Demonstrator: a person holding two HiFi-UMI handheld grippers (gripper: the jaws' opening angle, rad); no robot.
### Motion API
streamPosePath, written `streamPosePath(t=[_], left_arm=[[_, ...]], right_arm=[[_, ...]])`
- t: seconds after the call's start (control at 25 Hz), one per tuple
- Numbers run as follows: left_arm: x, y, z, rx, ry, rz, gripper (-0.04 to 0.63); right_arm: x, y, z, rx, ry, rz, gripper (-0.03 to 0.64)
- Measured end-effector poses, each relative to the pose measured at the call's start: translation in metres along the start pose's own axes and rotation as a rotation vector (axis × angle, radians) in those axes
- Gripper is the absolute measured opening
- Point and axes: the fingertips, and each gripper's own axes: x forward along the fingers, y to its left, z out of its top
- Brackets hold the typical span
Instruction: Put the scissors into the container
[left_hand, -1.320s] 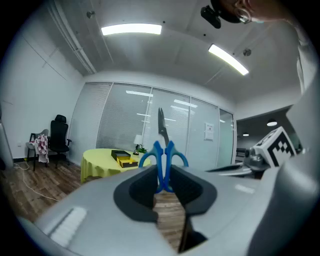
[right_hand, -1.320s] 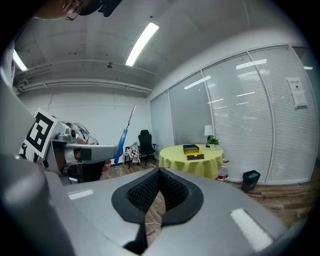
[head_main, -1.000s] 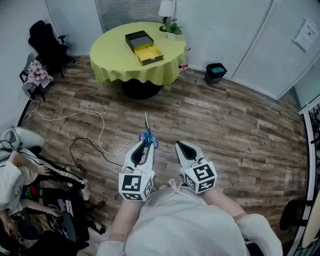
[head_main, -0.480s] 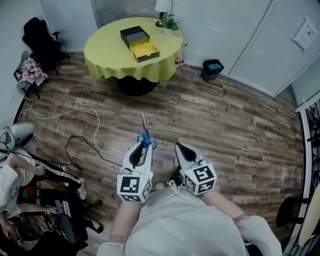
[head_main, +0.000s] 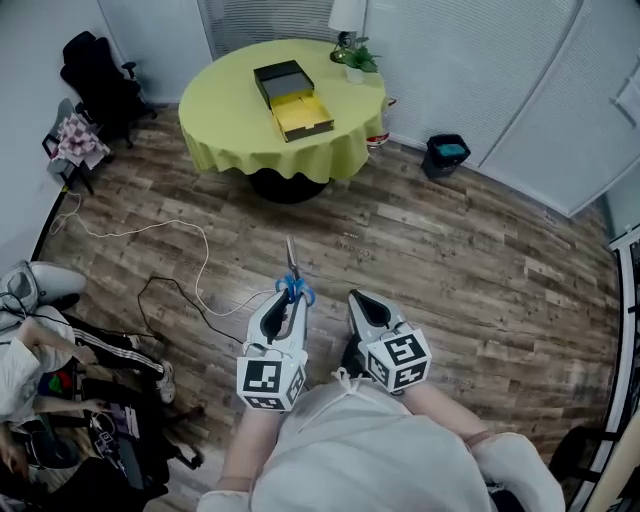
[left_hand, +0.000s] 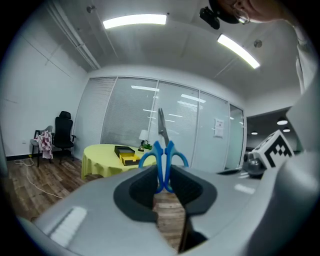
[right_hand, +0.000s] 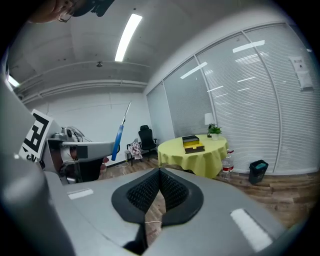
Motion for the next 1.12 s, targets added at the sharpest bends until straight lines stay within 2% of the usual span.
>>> streamPosePath(t=[0.28,0.52,0.72,0.88,1.12], left_arm=[[0.103,0.006,0.018,-0.025,-0.002,0.068,0.084],[0.201,-0.003,0.044,-0.034,-0.023,0.111,0.084],[0.262,-0.008,0.049,-0.040,-0.016,0.142,0.084],[0.294,-0.005,0.047,-0.043,0.009,0.161,0.084],[0.330,0.017,0.048,-0.052,0.028,0.188,0.084]], right_arm=[[0.058,-0.088,0.045,-0.019,0.003,0.052,0.000],[0.097,-0.183,0.086,-0.044,0.005,0.072,0.000],[0.127,-0.242,0.100,-0.042,0.020,0.086,0.000],[0.148,-0.274,0.102,-0.019,0.041,0.090,0.000],[0.185,-0.295,0.108,-0.010,0.060,0.114,0.000]])
